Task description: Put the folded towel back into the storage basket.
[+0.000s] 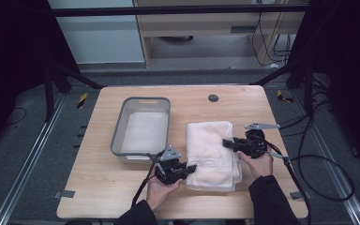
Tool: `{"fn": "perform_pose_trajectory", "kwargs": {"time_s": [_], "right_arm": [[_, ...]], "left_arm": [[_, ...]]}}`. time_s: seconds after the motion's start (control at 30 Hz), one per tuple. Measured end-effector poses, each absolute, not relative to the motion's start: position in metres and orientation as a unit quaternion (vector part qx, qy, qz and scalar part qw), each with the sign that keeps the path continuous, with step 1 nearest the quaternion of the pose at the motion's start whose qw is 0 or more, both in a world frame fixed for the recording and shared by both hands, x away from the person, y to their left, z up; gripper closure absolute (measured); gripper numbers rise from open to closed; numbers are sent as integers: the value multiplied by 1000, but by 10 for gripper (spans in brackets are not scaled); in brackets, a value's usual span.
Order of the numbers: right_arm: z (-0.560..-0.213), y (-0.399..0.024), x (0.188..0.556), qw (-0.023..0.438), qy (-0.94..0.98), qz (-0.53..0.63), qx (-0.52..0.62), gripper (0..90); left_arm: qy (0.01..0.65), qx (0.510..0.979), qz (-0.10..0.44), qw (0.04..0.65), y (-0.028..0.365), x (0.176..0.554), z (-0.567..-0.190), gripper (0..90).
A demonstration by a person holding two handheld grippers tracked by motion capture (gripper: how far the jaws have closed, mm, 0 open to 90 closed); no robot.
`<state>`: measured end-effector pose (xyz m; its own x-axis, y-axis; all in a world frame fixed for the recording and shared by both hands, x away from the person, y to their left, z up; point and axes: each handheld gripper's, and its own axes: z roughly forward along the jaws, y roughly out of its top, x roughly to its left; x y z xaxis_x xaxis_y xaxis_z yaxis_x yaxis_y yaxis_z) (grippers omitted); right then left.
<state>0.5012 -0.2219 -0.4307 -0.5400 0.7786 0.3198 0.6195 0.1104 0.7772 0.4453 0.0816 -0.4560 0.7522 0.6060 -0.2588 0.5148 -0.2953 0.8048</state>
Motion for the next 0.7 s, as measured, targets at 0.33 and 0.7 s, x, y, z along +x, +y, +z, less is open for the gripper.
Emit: {"fn": "perform_pose_trajectory", "kwargs": {"time_s": [0.33,0.7], "right_arm": [[-414,-221,494,102,733,489,461,650],[-395,-216,491,121,724,512,447,650]], "left_arm": [[341,795,60,498,86,442,-440,747],[333,784,80,518,94,439,-421,748]]}}
